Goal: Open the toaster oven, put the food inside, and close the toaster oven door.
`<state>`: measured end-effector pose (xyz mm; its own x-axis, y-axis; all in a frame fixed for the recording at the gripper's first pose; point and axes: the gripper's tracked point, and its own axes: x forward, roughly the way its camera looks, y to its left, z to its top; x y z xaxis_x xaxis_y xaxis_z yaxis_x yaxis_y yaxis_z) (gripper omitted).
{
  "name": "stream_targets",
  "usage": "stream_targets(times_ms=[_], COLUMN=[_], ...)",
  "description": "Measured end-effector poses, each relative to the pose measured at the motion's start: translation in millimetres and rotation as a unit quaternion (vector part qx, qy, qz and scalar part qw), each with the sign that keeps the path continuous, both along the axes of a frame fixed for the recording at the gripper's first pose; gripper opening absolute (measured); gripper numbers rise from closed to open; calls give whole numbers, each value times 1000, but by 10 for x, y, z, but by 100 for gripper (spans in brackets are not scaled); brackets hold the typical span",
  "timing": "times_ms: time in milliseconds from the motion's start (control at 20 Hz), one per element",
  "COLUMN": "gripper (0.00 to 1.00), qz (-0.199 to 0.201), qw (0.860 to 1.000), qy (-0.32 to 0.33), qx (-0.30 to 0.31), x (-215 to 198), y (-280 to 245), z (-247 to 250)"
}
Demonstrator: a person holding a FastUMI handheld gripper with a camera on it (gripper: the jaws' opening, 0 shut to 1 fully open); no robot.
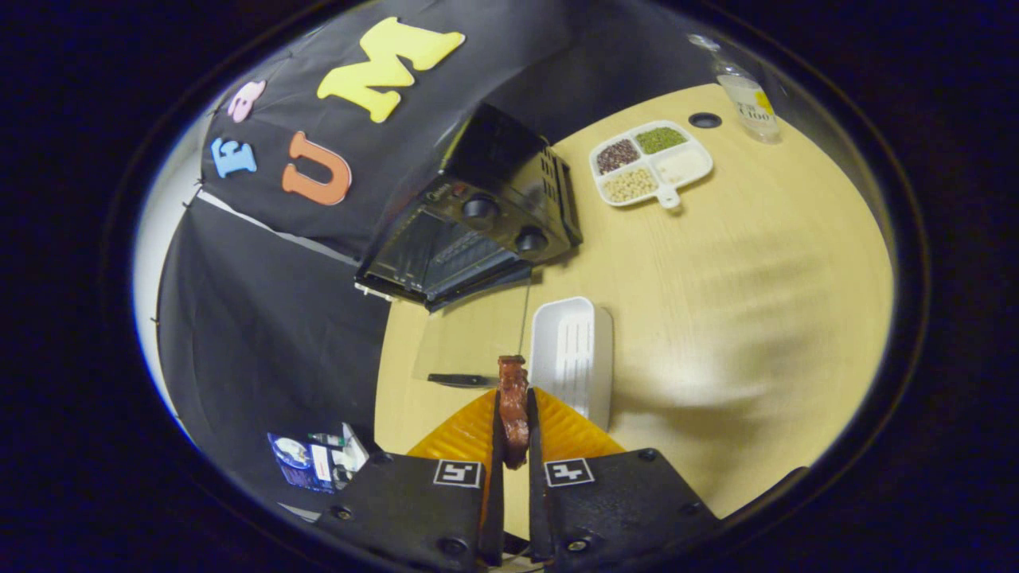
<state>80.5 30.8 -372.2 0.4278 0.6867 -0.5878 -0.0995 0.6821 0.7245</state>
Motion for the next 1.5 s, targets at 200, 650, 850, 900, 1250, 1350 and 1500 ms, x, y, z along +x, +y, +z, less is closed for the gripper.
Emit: stream_targets(times_ms=[200, 650, 850, 900, 1250, 1350, 1500], gripper=[16, 16, 16, 16, 16, 16, 16], qz=[-58, -223, -297, -311, -372, -378, -389], qw=[997, 963, 941, 935, 911, 909, 906], qy=[-21, -66, -94, -98, -115, -133, -138], qx=[43, 134, 132, 136, 139, 117, 90], x=[137, 840, 1197, 1298, 1845, 1969, 2099], y=[556, 1556, 1819, 1895, 2219, 2231, 2191], z=[271, 338, 200, 161, 39, 17, -74])
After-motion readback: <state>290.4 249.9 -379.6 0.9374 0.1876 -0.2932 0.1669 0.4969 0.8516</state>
